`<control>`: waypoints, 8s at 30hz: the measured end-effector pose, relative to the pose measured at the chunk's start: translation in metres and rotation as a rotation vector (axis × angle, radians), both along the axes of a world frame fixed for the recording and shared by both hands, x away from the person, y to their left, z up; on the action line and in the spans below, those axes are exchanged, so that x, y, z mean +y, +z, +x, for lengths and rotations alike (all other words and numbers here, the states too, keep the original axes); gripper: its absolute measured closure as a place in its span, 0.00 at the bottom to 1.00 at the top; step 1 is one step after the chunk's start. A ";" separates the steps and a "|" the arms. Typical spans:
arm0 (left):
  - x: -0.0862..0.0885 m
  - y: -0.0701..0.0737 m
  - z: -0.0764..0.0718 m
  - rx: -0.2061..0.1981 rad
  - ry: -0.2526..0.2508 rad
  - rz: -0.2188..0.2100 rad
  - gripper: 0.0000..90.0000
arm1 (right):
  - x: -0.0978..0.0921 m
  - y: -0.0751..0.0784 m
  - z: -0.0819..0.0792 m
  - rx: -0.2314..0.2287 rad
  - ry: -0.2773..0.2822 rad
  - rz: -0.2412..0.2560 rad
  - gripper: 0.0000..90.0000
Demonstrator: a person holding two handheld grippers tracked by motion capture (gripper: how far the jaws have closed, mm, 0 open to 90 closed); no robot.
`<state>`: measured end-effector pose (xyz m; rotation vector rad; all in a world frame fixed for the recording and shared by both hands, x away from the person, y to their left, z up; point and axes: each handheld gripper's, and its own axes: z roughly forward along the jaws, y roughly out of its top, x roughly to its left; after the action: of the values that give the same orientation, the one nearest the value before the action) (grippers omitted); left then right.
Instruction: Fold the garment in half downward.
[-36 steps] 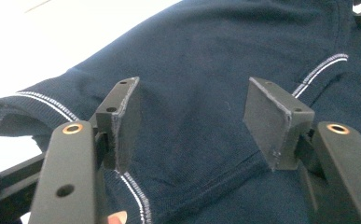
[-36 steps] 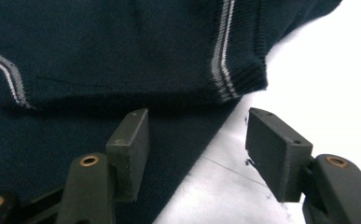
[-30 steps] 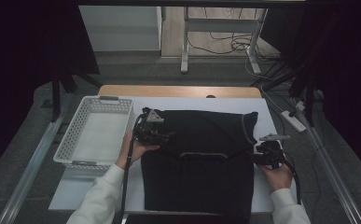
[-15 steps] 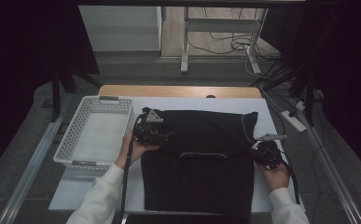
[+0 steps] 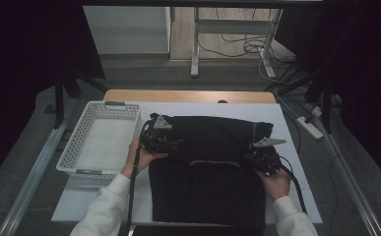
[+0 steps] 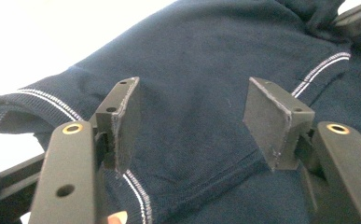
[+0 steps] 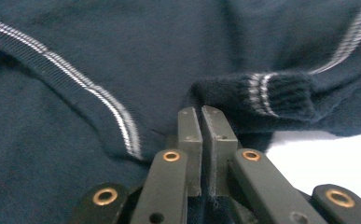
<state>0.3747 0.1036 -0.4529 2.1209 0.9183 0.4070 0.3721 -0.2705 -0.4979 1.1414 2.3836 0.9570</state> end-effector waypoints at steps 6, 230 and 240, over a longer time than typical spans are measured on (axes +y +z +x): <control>0.001 -0.001 0.001 0.004 0.001 -0.001 0.41 | 0.008 -0.007 -0.002 -0.003 0.006 -0.003 0.94; -0.029 -0.045 -0.015 0.125 -0.184 0.099 0.94 | -0.014 0.020 -0.014 -0.026 0.078 0.005 0.95; -0.028 -0.031 -0.030 0.084 -0.193 0.063 0.94 | -0.019 0.034 -0.032 -0.076 0.088 0.023 0.95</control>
<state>0.3449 0.0756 -0.4839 2.2752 0.7466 0.2532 0.3403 -0.2899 -0.4636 0.9978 2.3848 1.0401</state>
